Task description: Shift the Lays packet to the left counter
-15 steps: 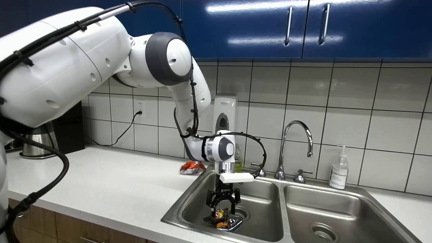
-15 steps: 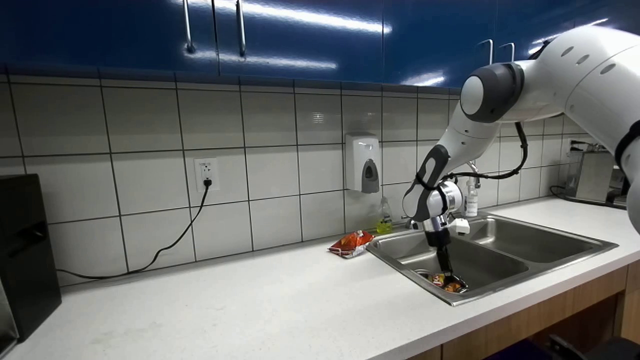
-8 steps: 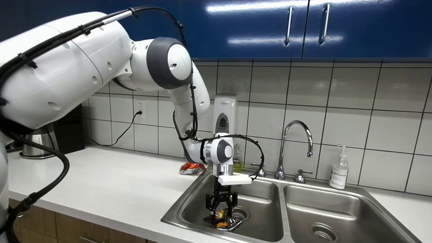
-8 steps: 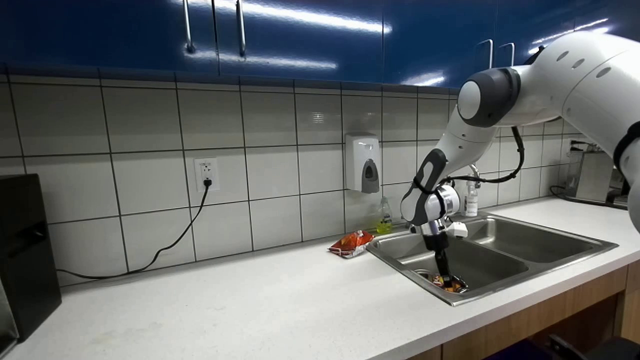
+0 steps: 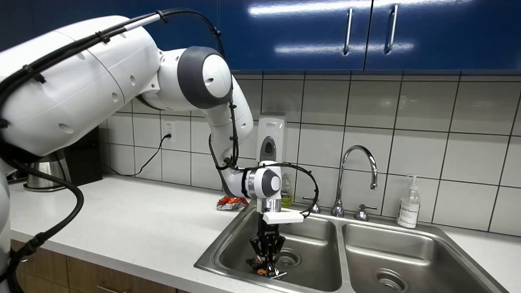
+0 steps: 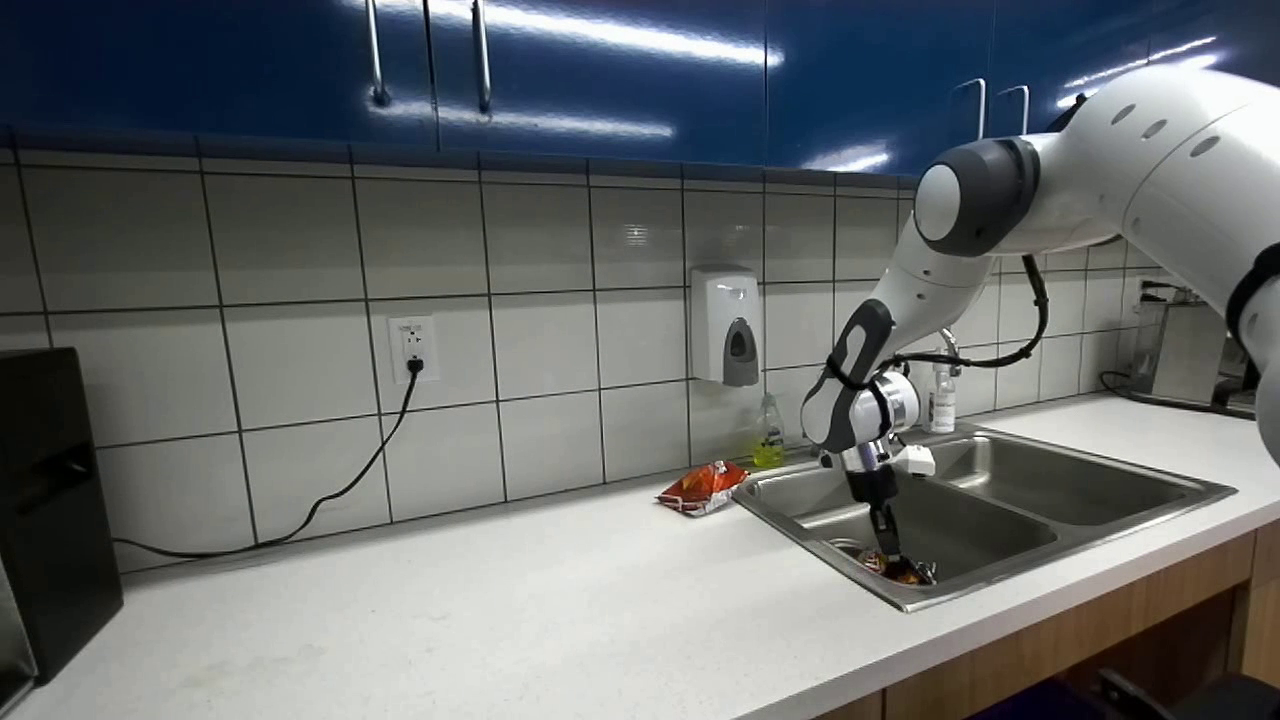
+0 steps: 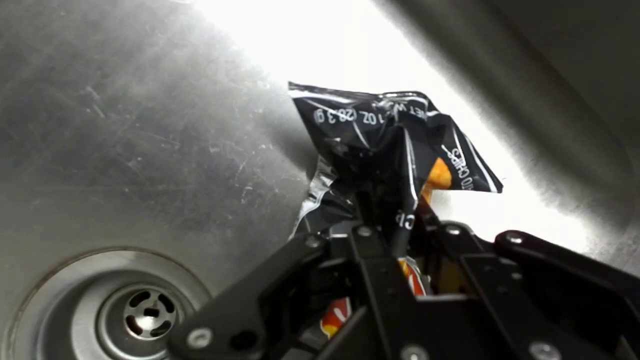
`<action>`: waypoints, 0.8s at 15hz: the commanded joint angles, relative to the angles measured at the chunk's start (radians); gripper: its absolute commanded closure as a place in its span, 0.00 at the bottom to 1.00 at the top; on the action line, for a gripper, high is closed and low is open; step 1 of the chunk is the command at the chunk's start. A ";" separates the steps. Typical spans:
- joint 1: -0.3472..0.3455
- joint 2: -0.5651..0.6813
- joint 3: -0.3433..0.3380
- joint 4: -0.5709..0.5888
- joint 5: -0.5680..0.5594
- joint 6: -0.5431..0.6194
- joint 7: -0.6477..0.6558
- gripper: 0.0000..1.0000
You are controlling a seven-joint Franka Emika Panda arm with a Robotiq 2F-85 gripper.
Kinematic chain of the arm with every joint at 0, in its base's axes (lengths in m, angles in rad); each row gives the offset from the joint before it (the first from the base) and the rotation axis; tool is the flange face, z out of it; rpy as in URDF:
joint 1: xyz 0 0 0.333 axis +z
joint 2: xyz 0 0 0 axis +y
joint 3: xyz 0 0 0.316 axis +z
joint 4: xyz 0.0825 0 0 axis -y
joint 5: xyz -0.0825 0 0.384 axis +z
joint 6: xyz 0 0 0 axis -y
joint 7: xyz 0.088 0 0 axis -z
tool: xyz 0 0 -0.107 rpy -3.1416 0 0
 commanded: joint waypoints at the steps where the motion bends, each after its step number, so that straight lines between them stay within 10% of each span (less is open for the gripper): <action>1: -0.003 0.012 0.000 0.030 -0.014 -0.024 -0.002 1.00; 12: 0.004 -0.042 -0.017 0.001 -0.014 -0.022 0.030 1.00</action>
